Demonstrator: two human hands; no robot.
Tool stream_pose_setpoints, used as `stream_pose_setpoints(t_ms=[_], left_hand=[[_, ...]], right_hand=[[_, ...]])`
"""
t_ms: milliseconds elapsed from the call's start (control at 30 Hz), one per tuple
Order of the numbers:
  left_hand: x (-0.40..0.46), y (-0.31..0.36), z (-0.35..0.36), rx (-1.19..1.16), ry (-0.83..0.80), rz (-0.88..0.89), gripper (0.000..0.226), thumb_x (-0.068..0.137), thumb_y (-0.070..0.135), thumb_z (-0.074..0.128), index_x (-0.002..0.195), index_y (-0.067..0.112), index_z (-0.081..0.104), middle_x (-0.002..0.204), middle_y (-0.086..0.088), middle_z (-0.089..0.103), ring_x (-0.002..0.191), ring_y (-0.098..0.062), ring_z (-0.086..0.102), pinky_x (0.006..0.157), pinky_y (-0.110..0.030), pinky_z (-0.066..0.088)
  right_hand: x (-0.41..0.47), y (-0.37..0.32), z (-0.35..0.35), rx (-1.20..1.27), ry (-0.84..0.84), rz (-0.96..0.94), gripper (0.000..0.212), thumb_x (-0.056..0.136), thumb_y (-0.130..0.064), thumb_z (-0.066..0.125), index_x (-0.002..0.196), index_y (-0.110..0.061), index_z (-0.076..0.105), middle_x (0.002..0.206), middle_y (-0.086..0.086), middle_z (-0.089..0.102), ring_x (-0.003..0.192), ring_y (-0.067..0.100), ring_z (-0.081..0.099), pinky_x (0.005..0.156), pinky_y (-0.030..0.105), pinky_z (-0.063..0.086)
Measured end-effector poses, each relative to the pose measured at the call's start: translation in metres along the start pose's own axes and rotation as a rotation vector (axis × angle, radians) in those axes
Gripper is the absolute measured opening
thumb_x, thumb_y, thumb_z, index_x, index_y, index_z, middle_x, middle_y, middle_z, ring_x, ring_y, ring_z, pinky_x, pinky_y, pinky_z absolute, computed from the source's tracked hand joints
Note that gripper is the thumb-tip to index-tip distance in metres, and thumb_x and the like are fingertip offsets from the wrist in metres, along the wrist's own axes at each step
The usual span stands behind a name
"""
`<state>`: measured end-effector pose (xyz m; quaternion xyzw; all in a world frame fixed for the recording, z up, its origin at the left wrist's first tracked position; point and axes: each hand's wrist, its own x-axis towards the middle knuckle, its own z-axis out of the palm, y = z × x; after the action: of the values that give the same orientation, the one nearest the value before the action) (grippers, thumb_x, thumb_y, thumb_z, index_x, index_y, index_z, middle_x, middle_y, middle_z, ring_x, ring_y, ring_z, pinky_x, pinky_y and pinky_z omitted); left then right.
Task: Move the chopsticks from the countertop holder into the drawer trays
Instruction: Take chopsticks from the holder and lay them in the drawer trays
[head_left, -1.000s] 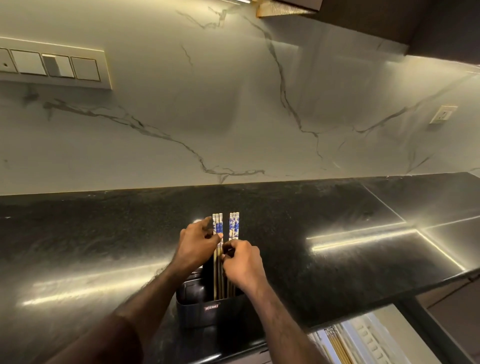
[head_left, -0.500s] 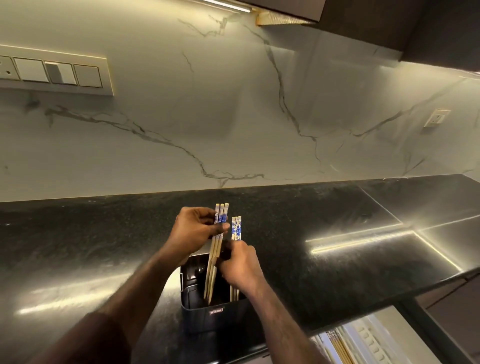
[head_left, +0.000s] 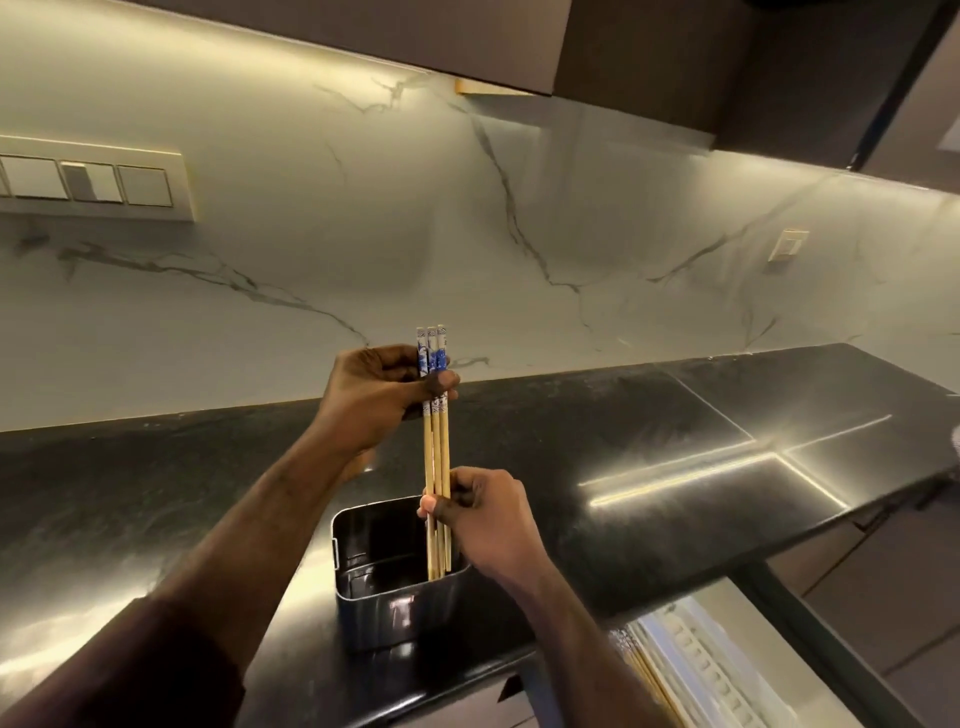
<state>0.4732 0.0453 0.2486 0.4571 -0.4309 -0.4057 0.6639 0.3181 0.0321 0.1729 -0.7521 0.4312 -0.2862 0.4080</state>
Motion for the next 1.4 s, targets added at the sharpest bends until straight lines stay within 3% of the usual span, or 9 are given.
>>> stream_pose_setpoints(t_ms=[233, 400, 567, 733, 867, 1200, 1400], left_hand=[[-0.035, -0.009, 0.073, -0.035, -0.087, -0.050, 0.027, 0.074, 0.012, 0.074, 0.100, 0.006, 0.071, 0.090, -0.011, 0.077, 0.082, -0.023, 0.075, 0.066, -0.024, 0.058], [-0.077, -0.026, 0.142, 0.023, -0.149, -0.068, 0.025, 0.078, 0.013, 0.073, 0.102, 0.006, 0.070, 0.091, -0.010, 0.077, 0.084, -0.024, 0.075, 0.073, -0.031, 0.061], [-0.125, -0.052, 0.230, -0.011, -0.176, -0.116, 0.024, 0.079, 0.013, 0.072, 0.103, 0.006, 0.070, 0.092, -0.011, 0.077, 0.085, -0.023, 0.075, 0.070, -0.029, 0.060], [-0.159, -0.079, 0.312, -0.044, -0.171, -0.164, 0.021, 0.080, 0.009, 0.072, 0.100, 0.005, 0.071, 0.089, -0.011, 0.077, 0.083, -0.026, 0.075, 0.073, -0.034, 0.061], [-0.174, -0.105, 0.363, -0.033, -0.164, -0.202, 0.019, 0.078, 0.009, 0.073, 0.097, 0.009, 0.072, 0.086, -0.010, 0.077, 0.081, -0.024, 0.075, 0.068, -0.030, 0.061], [-0.156, -0.213, 0.428, 0.121, -0.126, -0.347, 0.022, 0.082, 0.009, 0.072, 0.103, 0.012, 0.067, 0.089, -0.007, 0.076, 0.076, -0.017, 0.075, 0.061, -0.024, 0.059], [-0.122, -0.293, 0.443, 0.153, -0.057, -0.445, 0.018, 0.083, 0.013, 0.071, 0.100, 0.010, 0.068, 0.090, -0.006, 0.076, 0.075, -0.016, 0.075, 0.065, -0.028, 0.061]], right_hand=[[-0.058, 0.028, -0.059, -0.025, 0.085, 0.014, 0.004, 0.085, -0.023, 0.072, 0.087, -0.027, 0.073, 0.080, -0.009, 0.075, 0.078, 0.001, 0.071, 0.080, 0.028, 0.058], [-0.120, 0.061, -0.115, -0.059, 0.124, 0.061, 0.008, 0.086, -0.024, 0.071, 0.088, -0.017, 0.075, 0.078, -0.003, 0.076, 0.072, 0.006, 0.072, 0.074, 0.033, 0.061], [-0.194, 0.101, -0.183, -0.174, 0.195, 0.098, 0.011, 0.084, -0.026, 0.073, 0.086, -0.016, 0.077, 0.075, -0.003, 0.076, 0.068, 0.006, 0.070, 0.068, 0.023, 0.055], [-0.250, 0.137, -0.245, -0.217, 0.223, 0.207, 0.012, 0.083, -0.024, 0.072, 0.080, -0.013, 0.077, 0.078, 0.006, 0.076, 0.074, 0.023, 0.072, 0.077, 0.041, 0.056], [-0.279, 0.165, -0.282, -0.201, 0.232, 0.301, 0.012, 0.087, -0.023, 0.071, 0.085, -0.011, 0.076, 0.078, 0.003, 0.077, 0.072, 0.017, 0.073, 0.079, 0.040, 0.059], [-0.272, 0.254, -0.322, -0.189, 0.121, 0.505, 0.021, 0.090, -0.021, 0.067, 0.102, -0.006, 0.074, 0.091, 0.009, 0.076, 0.080, 0.024, 0.073, 0.083, 0.039, 0.059], [-0.225, 0.327, -0.334, -0.198, 0.033, 0.625, 0.017, 0.087, -0.019, 0.068, 0.092, -0.005, 0.076, 0.082, 0.007, 0.076, 0.074, 0.020, 0.074, 0.080, 0.037, 0.061]])
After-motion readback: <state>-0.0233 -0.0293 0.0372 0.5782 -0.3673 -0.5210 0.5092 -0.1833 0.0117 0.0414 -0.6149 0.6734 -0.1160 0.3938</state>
